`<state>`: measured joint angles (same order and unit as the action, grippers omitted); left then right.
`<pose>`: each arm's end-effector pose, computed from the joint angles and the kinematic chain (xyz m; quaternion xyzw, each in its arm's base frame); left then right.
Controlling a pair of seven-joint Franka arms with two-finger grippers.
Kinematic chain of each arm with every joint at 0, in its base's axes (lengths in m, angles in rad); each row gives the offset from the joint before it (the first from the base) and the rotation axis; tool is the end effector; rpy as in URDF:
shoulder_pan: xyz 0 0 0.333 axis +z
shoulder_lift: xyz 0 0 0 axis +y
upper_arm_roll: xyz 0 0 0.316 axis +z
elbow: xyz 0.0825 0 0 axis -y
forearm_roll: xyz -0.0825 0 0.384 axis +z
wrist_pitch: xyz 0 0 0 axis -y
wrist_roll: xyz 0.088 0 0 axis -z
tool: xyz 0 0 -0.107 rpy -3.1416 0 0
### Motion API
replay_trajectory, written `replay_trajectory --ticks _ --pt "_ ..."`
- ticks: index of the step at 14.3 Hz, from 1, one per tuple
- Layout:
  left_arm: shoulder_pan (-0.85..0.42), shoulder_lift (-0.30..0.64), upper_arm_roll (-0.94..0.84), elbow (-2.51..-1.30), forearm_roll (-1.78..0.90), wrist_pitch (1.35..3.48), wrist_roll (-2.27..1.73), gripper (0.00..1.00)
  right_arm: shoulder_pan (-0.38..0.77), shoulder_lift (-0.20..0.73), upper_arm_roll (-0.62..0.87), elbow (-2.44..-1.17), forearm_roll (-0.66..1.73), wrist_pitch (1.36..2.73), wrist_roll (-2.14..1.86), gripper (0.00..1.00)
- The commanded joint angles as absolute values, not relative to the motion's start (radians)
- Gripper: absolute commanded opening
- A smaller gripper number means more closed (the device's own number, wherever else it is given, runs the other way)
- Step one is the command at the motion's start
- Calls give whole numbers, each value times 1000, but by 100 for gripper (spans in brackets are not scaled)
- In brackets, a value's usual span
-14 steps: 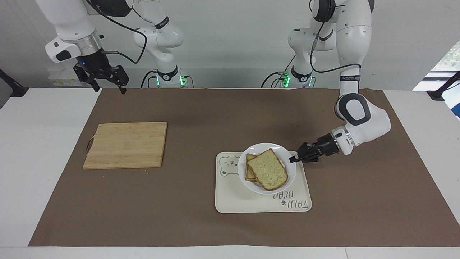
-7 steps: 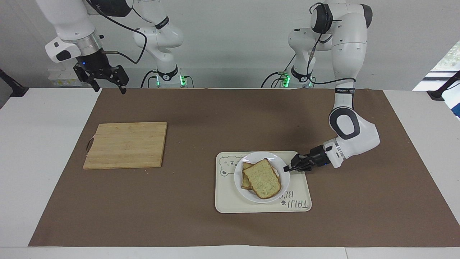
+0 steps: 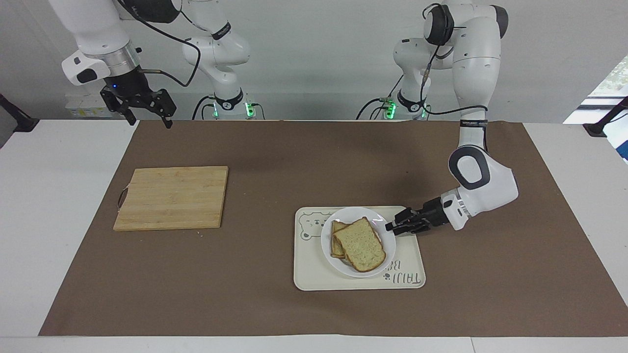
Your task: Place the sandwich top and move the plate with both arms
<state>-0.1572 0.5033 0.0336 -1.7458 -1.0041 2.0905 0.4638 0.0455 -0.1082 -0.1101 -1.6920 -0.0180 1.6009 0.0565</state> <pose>0.6492 -0.1245 0.2910 0.9182 0.0044 -0.0009 0.3961 0.5215 -0.0388 0.6277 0.9982 -0.0600 0.0082 0.0031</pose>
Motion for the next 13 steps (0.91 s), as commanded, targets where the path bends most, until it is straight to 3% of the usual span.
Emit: replay_trajectory --ticks 1,3,4,5,6,7,11,13 --pt "-173 474 44 -1675 -779 2079 287 55 41 -123 -107 -1701 -29 1588 40 100" --pt "-172 424 51 -1667 -674 2040 244 58 41 -123 -109 -1701 -29 1588 40 100" --pt "-167 387 57 -1667 -620 2025 244 74 43 -123 -107 -1701 -29 1588 40 100" --pt "-160 352 55 -1666 -521 2017 245 84 43 -123 -107 -1701 -29 1588 40 100" --pt "-160 309 55 -1664 -405 2011 244 87 43 -123 -107 -1701 -29 1588 40 100" --pt "-158 269 55 -1663 -321 1996 244 100 43 -123 -107 -1701 -29 1588 40 100" --pt "-158 106 86 -1626 -57 1834 252 100 41 -123 -107 -1701 -29 1588 40 100" --pt "-144 74 95 -1573 -43 1676 252 100 43 -123 -107 -1701 -29 1588 40 100"
